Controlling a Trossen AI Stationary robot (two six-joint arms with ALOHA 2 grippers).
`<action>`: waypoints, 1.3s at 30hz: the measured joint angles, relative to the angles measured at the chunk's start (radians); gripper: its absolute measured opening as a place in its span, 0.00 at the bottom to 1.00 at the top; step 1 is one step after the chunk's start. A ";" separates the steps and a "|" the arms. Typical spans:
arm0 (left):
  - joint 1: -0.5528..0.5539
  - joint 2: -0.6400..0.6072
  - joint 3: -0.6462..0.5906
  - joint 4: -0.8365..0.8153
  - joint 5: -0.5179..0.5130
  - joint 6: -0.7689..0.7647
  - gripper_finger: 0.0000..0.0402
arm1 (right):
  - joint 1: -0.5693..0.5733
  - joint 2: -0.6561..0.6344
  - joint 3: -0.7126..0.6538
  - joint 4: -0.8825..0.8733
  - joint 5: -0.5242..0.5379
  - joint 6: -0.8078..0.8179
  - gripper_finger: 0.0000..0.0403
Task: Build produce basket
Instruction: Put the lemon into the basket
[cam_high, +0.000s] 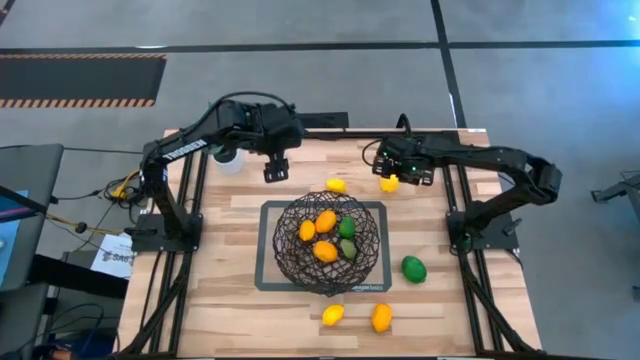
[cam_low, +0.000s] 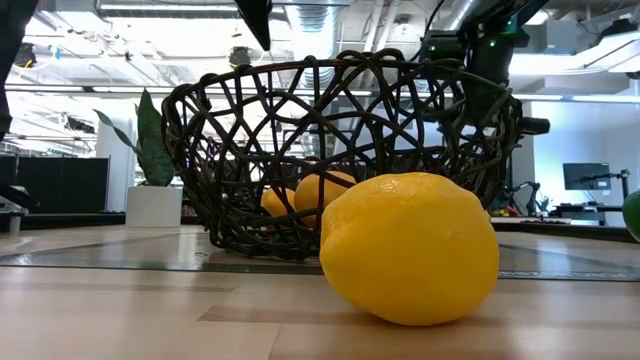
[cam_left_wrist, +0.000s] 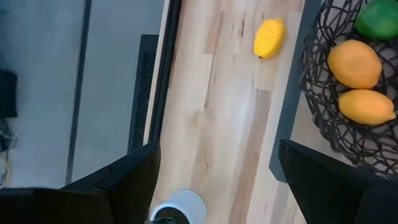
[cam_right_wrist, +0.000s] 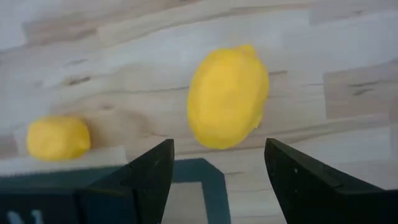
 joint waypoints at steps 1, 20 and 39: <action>0.009 0.000 0.000 0.003 0.015 0.018 0.77 | 0.007 0.012 0.000 0.001 0.012 0.026 0.67; 0.180 0.000 0.000 0.015 0.214 0.171 0.77 | -0.073 0.248 -0.001 0.075 0.006 0.044 0.67; 0.221 0.001 0.000 0.045 0.302 0.197 0.77 | -0.115 0.114 0.000 0.054 -0.017 -0.128 0.67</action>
